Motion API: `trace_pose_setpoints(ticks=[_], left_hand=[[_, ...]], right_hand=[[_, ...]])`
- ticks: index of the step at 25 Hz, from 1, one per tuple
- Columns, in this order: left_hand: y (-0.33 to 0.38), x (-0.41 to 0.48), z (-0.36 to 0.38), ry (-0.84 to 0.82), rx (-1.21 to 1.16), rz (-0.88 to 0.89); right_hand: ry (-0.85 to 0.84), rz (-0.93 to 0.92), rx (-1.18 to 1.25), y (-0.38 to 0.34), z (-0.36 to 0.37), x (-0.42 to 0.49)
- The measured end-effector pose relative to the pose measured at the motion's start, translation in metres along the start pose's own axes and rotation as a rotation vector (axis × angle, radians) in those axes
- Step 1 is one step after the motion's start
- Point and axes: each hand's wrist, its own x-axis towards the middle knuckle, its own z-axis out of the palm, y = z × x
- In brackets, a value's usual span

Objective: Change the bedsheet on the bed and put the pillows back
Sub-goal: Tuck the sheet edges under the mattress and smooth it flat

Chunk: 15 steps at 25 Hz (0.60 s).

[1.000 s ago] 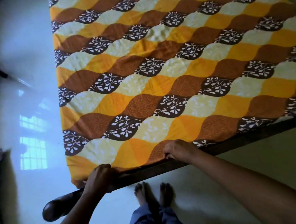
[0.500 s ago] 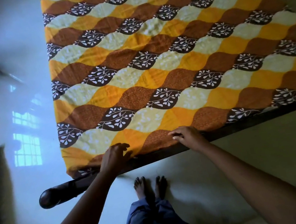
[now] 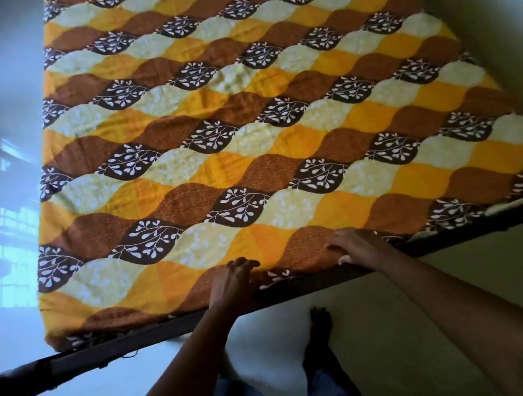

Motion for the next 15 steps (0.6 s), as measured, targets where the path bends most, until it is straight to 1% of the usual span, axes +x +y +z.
trace_pose_setpoints(ticks=[2,4,5,6,7,8,10,11,12,14,15], left_hand=[[0.014,0.011,0.012,-0.064,0.027,-0.014],[0.023,0.020,0.015,-0.084,0.113,-0.017],[0.028,0.022,0.014,-0.057,0.164,0.012],[0.031,0.025,0.013,-0.033,0.228,0.079],[0.031,0.026,0.014,-0.055,0.317,0.157],[0.032,0.024,0.014,-0.084,0.373,0.174],[0.025,0.023,0.021,-0.127,0.317,0.130],[0.024,0.021,0.022,-0.146,0.253,0.103],[0.024,0.022,0.020,-0.240,0.196,0.036],[0.021,0.032,0.019,-0.364,0.161,-0.114],[0.020,0.037,0.016,-0.418,0.148,-0.161]], right_hand=[[-0.038,-0.140,-0.155,0.009,-0.005,0.006],[0.009,-0.229,-0.209,0.015,-0.004,0.006],[0.035,-0.261,-0.199,0.019,-0.002,0.005],[0.062,-0.281,-0.159,0.024,0.001,0.005],[0.075,-0.290,-0.107,0.030,0.003,0.006],[0.067,-0.297,-0.059,0.034,0.005,0.007],[-0.019,-0.283,0.014,0.037,0.005,0.009],[-0.069,-0.275,0.051,0.038,0.003,0.011],[-0.115,-0.273,0.085,0.038,0.001,0.014],[-0.179,-0.261,0.127,0.037,0.000,0.020],[-0.187,-0.256,0.138,0.035,-0.002,0.023]])
